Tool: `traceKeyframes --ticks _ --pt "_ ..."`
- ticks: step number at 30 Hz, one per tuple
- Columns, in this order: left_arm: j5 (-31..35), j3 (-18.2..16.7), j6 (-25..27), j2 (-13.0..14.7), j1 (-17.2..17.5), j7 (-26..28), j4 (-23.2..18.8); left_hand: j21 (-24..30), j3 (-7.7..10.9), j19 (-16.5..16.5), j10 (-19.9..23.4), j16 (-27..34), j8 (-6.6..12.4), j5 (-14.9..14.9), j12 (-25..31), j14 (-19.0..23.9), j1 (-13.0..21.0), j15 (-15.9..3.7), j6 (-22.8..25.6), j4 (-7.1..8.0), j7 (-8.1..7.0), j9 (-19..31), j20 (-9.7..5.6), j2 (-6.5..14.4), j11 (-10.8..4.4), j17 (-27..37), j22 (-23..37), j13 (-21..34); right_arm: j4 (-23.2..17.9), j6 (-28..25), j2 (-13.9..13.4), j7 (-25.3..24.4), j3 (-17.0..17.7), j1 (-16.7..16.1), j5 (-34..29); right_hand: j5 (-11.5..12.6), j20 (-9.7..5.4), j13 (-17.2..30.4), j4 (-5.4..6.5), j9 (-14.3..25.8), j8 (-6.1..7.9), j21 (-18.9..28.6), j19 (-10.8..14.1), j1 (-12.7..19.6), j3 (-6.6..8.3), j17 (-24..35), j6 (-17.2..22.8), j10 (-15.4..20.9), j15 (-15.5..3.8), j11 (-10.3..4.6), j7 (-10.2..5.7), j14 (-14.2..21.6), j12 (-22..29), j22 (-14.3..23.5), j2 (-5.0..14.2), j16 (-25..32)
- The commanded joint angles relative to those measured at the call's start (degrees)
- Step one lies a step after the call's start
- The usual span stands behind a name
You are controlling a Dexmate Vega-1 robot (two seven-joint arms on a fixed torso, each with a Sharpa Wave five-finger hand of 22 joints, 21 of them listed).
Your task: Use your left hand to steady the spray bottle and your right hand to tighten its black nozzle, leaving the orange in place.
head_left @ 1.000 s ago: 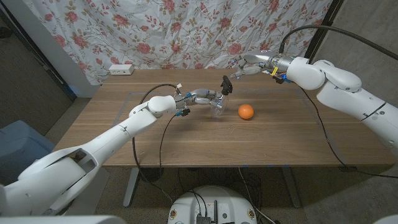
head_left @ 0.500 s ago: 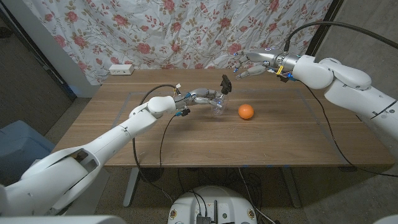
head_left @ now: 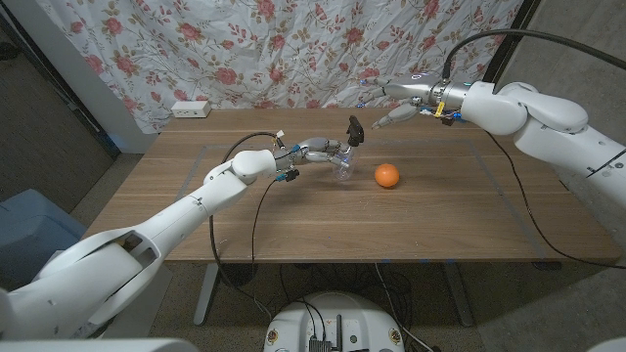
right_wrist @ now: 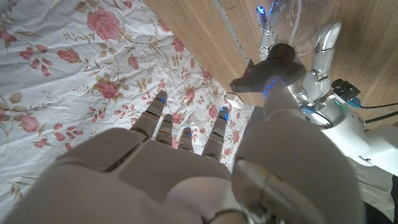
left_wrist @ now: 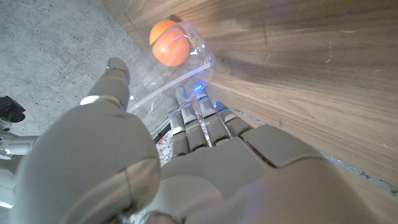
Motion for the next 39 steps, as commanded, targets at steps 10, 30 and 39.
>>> traceKeyframes --ticks 10,30,39 --pt "-0.13 0.66 -0.74 -1.23 -1.08 -1.00 2.38 -0.14 0.63 0.66 5.20 -0.06 7.34 0.17 0.61 0.66 2.36 -7.42 7.24 0.40 -3.52 0.18 -2.20 5.75 -4.29 0.09 0.12 0.35 4.00 8.06 2.71 1.66 -1.87 3.89 -3.59 0.25 1.19 0.31 0.12 -0.06 -1.21 -0.24 -0.64 2.26 0.74 0.14 -2.84 -3.28 0.43 0.57 -0.18 -1.60 -0.05 0.30 -0.02 -0.41" --pt "-0.27 0.82 -0.85 -1.52 -1.42 -1.40 2.99 -0.13 0.79 0.78 5.33 -0.19 7.38 0.17 0.51 0.79 2.13 -7.50 7.40 0.41 -3.46 0.13 -2.15 5.91 -4.35 0.10 0.12 0.45 8.80 12.39 5.46 4.30 -4.73 7.93 -5.34 0.27 1.57 0.31 0.09 -0.10 -1.07 -0.41 -2.09 4.18 1.42 0.01 -2.93 -3.97 1.76 0.40 -0.21 -3.39 0.50 0.29 0.41 -0.88" --pt "-0.29 0.75 -0.99 -1.45 -1.28 -1.27 2.89 -0.13 0.81 0.82 5.33 -0.23 7.41 0.16 0.44 0.80 2.03 -7.51 7.50 0.42 -3.48 0.11 -2.05 5.96 -4.22 0.13 0.12 0.49 10.40 13.38 6.34 4.42 -5.61 8.77 -5.84 0.26 1.51 0.31 0.18 -0.04 -0.79 -0.38 -2.33 4.38 1.45 0.00 -2.41 -3.76 1.57 0.21 -0.20 -3.33 0.72 0.29 0.38 -0.78"
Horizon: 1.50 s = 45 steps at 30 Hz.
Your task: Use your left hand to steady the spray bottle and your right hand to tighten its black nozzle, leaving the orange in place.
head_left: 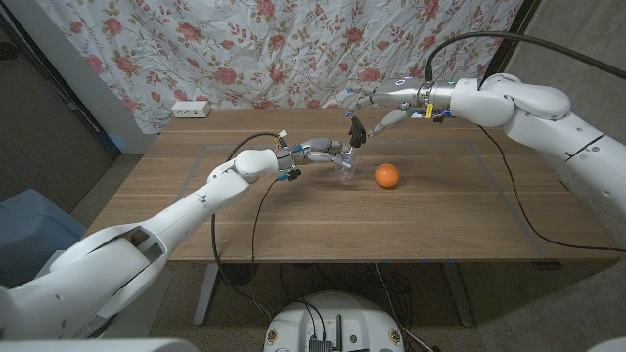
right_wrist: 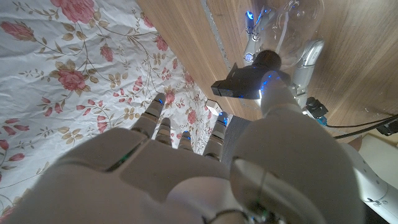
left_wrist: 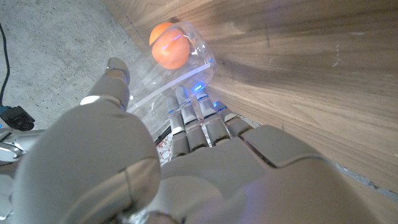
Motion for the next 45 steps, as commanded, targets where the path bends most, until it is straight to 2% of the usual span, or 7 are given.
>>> traceKeyframes --ticks 1,12,15,18,34,40,45 --pt "-0.16 -0.03 -0.20 -0.04 0.07 -0.03 0.05 -0.13 0.87 0.32 4.88 -0.23 7.38 0.37 0.07 0.61 2.03 -7.76 7.46 0.34 -3.46 0.22 -2.17 5.94 -4.64 0.11 0.12 0.22 2.36 1.86 1.36 0.38 -1.32 1.46 -0.79 0.25 0.14 0.31 -0.11 0.12 0.57 0.03 -0.21 0.57 0.34 -0.01 0.83 -0.33 -0.11 -0.34 0.13 -0.21 0.29 0.29 -0.01 0.13" --pt "-0.03 0.02 -0.39 -0.05 0.03 -0.06 -0.01 -0.15 0.91 0.31 4.94 -0.28 7.41 0.37 0.01 0.62 1.99 -7.69 7.56 0.30 -3.44 0.21 -2.15 5.97 -4.66 0.13 0.13 0.28 3.91 2.82 2.17 0.89 -2.16 2.09 0.03 0.24 -0.02 0.31 0.09 0.24 1.09 0.32 0.19 0.62 0.31 0.00 1.84 0.32 -0.25 -0.53 0.15 0.14 0.66 0.30 -0.05 0.39" --pt "-0.03 0.07 -0.44 -0.04 -0.08 -0.29 0.00 -0.15 0.89 0.32 5.04 -0.26 7.38 0.36 0.03 0.65 1.96 -7.69 7.50 0.31 -3.54 0.20 -2.16 5.98 -4.52 0.17 0.13 0.29 4.40 2.88 2.47 0.97 -2.15 2.01 1.15 0.19 1.39 0.32 0.42 0.45 1.89 0.82 1.54 0.27 0.15 0.07 3.45 0.48 -0.13 -0.45 0.21 0.29 0.79 0.30 -0.11 0.58" --pt "0.04 0.16 -0.66 -0.17 -0.24 -0.44 0.21 -0.16 0.91 0.31 5.14 -0.28 7.38 0.36 0.04 0.65 1.95 -7.66 7.52 0.30 -3.53 0.20 -2.15 6.00 -4.63 0.17 0.13 0.31 4.50 2.83 2.58 1.08 -2.16 1.99 1.57 0.14 1.61 0.33 0.64 0.59 2.47 1.06 2.42 -0.21 -0.08 0.13 4.67 0.61 -0.14 -0.44 0.29 0.35 0.88 0.30 -0.31 0.69" --pt "0.08 -0.06 0.29 0.79 0.70 -0.08 -1.86 -0.14 0.92 0.41 5.16 -0.28 7.42 0.34 -0.08 0.71 1.92 -7.64 7.69 0.26 -3.42 0.17 -2.10 6.04 -4.51 0.26 0.13 0.39 3.18 0.11 2.31 3.92 -2.04 1.57 3.69 -0.22 -0.59 0.38 1.85 0.96 4.12 1.03 3.90 -3.72 -1.71 0.47 8.14 1.25 0.02 0.55 0.61 0.78 1.13 0.26 -1.51 1.16" --pt "0.05 -0.12 0.37 0.95 1.00 0.06 -2.28 -0.13 0.97 0.45 5.11 -0.32 7.39 0.35 -0.13 0.74 1.94 -7.56 7.62 0.23 -3.42 0.16 -2.10 6.04 -4.41 0.24 0.13 0.42 2.40 -0.79 1.70 3.64 -1.40 0.67 4.32 -0.31 -1.30 0.42 2.77 1.46 5.13 0.79 3.82 -6.28 -2.57 0.69 9.91 1.34 -0.02 1.11 2.72 0.75 1.14 0.27 -1.51 1.30" --pt "0.11 -0.14 0.29 0.98 1.08 0.14 -2.42 -0.10 0.94 0.56 5.02 -0.32 7.39 0.34 -0.20 0.73 1.90 -7.51 7.64 0.25 -3.46 0.16 -2.07 6.05 -4.46 0.28 0.13 0.45 1.55 -1.40 1.23 3.10 -0.88 0.01 4.24 -0.27 -1.84 0.43 2.97 2.03 6.89 0.73 4.01 -7.52 -2.86 0.88 13.15 2.54 0.04 1.08 4.89 1.00 1.52 0.27 -1.16 1.52"
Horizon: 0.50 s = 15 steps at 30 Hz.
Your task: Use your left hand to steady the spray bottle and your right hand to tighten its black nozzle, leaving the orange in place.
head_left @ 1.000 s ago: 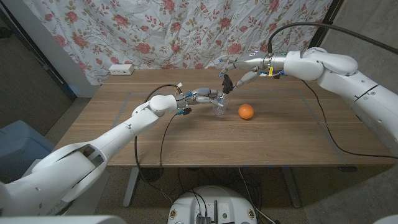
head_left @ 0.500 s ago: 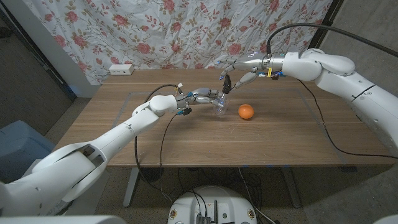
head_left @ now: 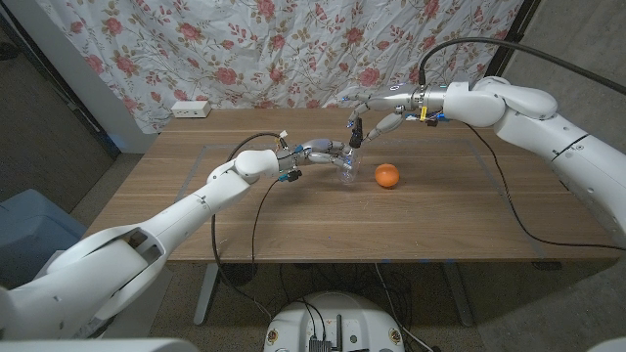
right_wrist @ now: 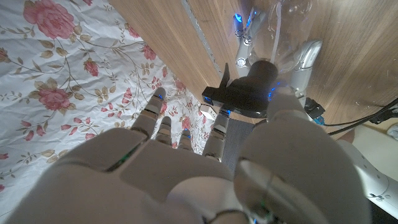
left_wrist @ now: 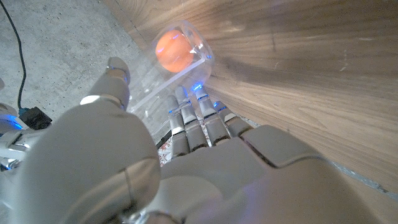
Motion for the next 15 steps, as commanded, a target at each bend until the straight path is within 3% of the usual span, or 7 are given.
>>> traceKeyframes --ticks 1,7,15 --pt "0.13 -0.18 0.30 0.35 0.49 0.34 -0.82 -0.10 0.78 0.56 5.00 -0.32 6.83 0.35 0.13 0.61 1.91 -7.59 7.64 0.41 -3.43 0.14 -2.07 6.06 -4.49 0.31 0.13 0.18 -1.60 -1.71 -0.96 -0.24 1.11 -1.40 0.74 -0.04 -0.86 0.16 0.19 0.65 1.48 -0.16 0.53 -1.50 -0.10 0.24 2.79 1.22 0.10 0.26 1.49 0.41 0.63 0.27 0.31 0.42" --pt "0.12 -0.26 0.62 0.58 0.74 0.49 -1.40 -0.10 0.78 0.59 5.16 -0.34 6.85 0.35 0.15 0.61 1.83 -7.57 7.73 0.45 -3.38 0.13 -2.08 6.07 -4.53 0.34 0.14 0.21 -2.20 -2.16 -1.19 -1.00 1.47 -2.00 0.52 -0.05 -1.35 0.11 0.39 1.36 3.54 -0.15 0.93 -2.84 -0.37 0.42 6.57 2.69 -0.04 -0.09 3.69 0.71 0.95 0.27 0.82 0.64" --pt "0.12 -0.36 0.70 0.82 0.95 0.56 -1.79 -0.11 0.81 0.62 5.07 -0.36 6.81 0.35 0.05 0.73 1.81 -7.57 7.68 0.42 -3.39 0.13 -2.08 6.05 -4.52 0.33 0.14 0.25 -2.91 -3.09 -1.30 -1.83 1.83 -2.72 0.15 -0.06 -1.96 0.04 0.54 2.09 5.92 -0.12 1.51 -4.02 -0.43 0.60 11.20 5.12 -0.75 -0.71 4.03 1.72 1.50 0.26 1.83 1.13"
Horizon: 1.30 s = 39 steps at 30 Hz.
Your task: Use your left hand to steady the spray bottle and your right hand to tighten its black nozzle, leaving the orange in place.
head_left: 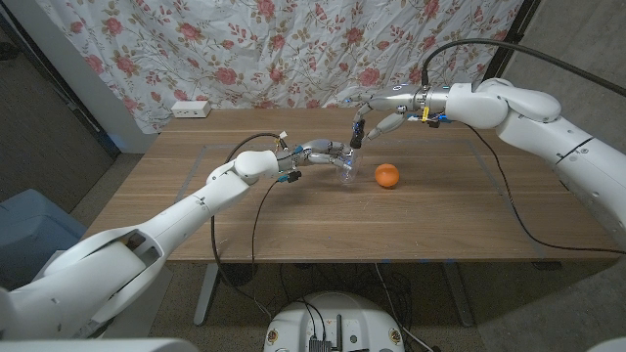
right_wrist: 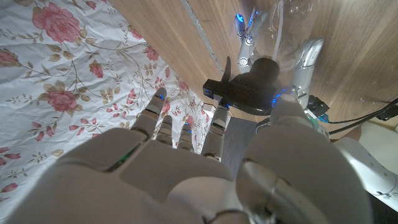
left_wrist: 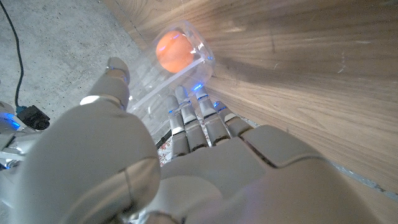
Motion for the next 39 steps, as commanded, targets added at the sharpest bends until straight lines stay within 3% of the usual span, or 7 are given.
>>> traceKeyframes --ticks 1,16,39 --pt "0.07 -0.15 0.29 0.39 0.38 0.24 -0.76 -0.11 0.82 0.62 4.89 -0.34 6.72 0.39 0.06 0.45 1.80 -7.25 7.66 0.43 -3.37 0.17 -2.06 6.07 -4.28 0.35 0.14 0.25 -1.26 -1.51 -0.36 -1.35 0.73 -1.27 -0.32 -0.06 -0.68 0.07 0.12 0.59 1.35 -0.08 0.45 -0.32 -0.05 0.36 2.54 1.56 -0.16 -0.12 0.07 0.68 0.52 0.26 0.94 0.38" --pt "0.06 -0.13 -0.20 0.12 0.30 0.22 -0.19 -0.12 0.81 0.66 4.93 -0.36 6.74 0.38 -0.02 0.47 1.76 -7.30 7.76 0.39 -3.42 0.18 -2.08 6.05 -4.23 0.41 0.14 0.33 -4.03 -5.83 0.24 -3.97 1.26 -3.48 -2.30 -0.02 -1.97 -0.09 -0.53 0.54 5.49 0.24 3.04 -1.67 -0.10 0.63 12.05 8.83 -2.19 -1.75 0.59 4.22 1.94 0.27 2.40 1.88" --pt "0.12 -0.13 -0.37 0.07 -0.11 -0.07 0.32 -0.13 0.89 0.71 5.14 -0.43 6.82 0.37 -0.07 0.55 1.66 -7.18 8.06 0.43 -3.38 0.18 -2.08 6.14 -4.28 0.46 0.14 0.45 -8.93 -15.42 1.06 -5.12 1.05 -6.26 -5.42 -0.02 -3.16 -0.26 -1.10 -1.01 9.30 0.68 7.04 -3.26 -0.45 0.54 22.56 17.52 -5.73 -2.97 -0.16 10.10 3.19 0.35 3.26 4.06"
